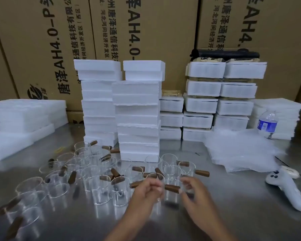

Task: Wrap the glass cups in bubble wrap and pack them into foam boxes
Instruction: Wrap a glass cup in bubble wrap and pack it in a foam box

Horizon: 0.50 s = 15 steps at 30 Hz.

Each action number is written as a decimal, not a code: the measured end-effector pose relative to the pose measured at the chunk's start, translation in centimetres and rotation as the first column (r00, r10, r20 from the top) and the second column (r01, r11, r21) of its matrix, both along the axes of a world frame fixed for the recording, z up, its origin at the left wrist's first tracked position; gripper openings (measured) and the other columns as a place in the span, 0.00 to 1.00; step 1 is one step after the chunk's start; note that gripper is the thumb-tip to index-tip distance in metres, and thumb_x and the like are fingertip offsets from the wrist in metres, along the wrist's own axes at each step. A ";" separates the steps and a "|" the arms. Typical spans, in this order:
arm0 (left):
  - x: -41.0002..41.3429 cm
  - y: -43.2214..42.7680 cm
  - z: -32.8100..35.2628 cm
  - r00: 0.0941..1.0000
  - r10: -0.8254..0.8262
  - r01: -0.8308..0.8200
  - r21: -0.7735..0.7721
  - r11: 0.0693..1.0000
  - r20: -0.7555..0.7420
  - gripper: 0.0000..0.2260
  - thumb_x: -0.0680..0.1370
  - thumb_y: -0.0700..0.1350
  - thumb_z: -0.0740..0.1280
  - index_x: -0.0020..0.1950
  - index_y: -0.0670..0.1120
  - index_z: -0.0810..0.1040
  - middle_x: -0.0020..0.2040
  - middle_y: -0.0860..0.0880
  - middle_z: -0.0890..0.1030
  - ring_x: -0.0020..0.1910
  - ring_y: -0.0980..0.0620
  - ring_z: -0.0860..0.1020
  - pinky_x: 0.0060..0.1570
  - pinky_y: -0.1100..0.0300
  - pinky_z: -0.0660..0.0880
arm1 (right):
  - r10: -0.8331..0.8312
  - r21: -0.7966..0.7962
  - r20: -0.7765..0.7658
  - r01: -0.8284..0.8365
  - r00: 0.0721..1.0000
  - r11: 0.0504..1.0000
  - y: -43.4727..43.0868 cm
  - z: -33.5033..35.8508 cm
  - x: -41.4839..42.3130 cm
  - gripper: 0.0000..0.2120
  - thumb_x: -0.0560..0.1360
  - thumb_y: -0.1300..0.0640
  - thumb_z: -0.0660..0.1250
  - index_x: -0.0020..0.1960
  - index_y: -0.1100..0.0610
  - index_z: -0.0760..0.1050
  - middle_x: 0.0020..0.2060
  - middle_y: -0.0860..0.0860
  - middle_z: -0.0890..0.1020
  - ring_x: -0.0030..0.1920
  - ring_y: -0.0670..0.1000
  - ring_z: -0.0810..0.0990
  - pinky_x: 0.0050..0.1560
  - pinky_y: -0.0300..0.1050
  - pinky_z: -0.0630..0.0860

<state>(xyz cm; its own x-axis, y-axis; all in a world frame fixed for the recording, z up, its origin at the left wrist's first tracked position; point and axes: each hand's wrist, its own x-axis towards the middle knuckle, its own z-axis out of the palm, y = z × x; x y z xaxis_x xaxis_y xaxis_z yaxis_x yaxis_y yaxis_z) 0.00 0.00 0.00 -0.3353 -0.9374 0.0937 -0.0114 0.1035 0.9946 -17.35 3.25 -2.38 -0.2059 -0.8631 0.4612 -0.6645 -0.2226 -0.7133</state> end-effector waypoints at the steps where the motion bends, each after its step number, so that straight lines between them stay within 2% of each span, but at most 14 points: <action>1: -0.3 -0.7 -0.3 1.000 0.020 -0.020 -0.041 0.999 0.004 0.06 0.78 0.35 0.64 0.46 0.46 0.78 0.37 0.51 0.82 0.40 0.56 0.80 0.42 0.67 0.74 | -0.004 0.018 -0.027 0.004 1.000 1.000 -0.7 -0.1 0.0 0.16 0.74 0.57 0.68 0.49 0.36 0.69 0.50 0.37 0.75 0.51 0.33 0.73 0.49 0.29 0.70; 4: -0.8 -2.0 -0.5 0.999 0.034 -0.031 -0.087 0.996 0.028 0.07 0.77 0.36 0.65 0.46 0.47 0.78 0.39 0.49 0.81 0.40 0.55 0.80 0.42 0.66 0.74 | -0.006 0.126 -0.072 0.015 0.997 0.992 -2.5 -0.2 0.1 0.15 0.74 0.55 0.68 0.47 0.35 0.69 0.47 0.39 0.76 0.48 0.34 0.74 0.44 0.29 0.72; 8: -0.9 -3.0 -1.7 0.999 0.010 -0.013 -0.117 0.993 -0.033 0.07 0.76 0.32 0.65 0.45 0.44 0.79 0.36 0.48 0.81 0.37 0.53 0.79 0.39 0.64 0.74 | 0.011 0.156 -0.079 0.002 0.997 0.988 -3.8 -0.8 0.4 0.09 0.73 0.53 0.69 0.45 0.39 0.73 0.43 0.39 0.79 0.44 0.37 0.77 0.46 0.32 0.74; 13: -1.1 -3.1 -2.4 0.982 0.000 -0.020 -0.106 0.994 -0.187 0.01 0.74 0.34 0.67 0.45 0.38 0.77 0.31 0.49 0.79 0.32 0.54 0.77 0.36 0.62 0.73 | 0.012 0.181 -0.071 0.001 0.997 0.984 -4.5 -2.1 0.4 0.08 0.74 0.52 0.68 0.51 0.42 0.76 0.47 0.38 0.78 0.48 0.37 0.75 0.49 0.28 0.69; 15: -1.1 -3.0 -2.3 0.973 0.030 -0.058 -0.116 0.992 -0.229 0.03 0.71 0.36 0.68 0.43 0.38 0.78 0.30 0.49 0.78 0.31 0.54 0.76 0.33 0.63 0.73 | 0.025 0.208 -0.080 -0.008 0.996 0.978 -4.6 -2.3 0.2 0.08 0.74 0.52 0.67 0.52 0.42 0.76 0.49 0.37 0.76 0.50 0.37 0.74 0.50 0.25 0.67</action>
<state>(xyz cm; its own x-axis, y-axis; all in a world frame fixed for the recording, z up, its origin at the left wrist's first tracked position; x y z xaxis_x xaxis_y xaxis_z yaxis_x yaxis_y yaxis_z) -1.05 -3.01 -2.25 -0.2514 -0.9277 0.2762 0.2050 0.2278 0.9519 -17.15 -1.35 -4.65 -0.1601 -0.9446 0.2866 -0.7202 -0.0868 -0.6883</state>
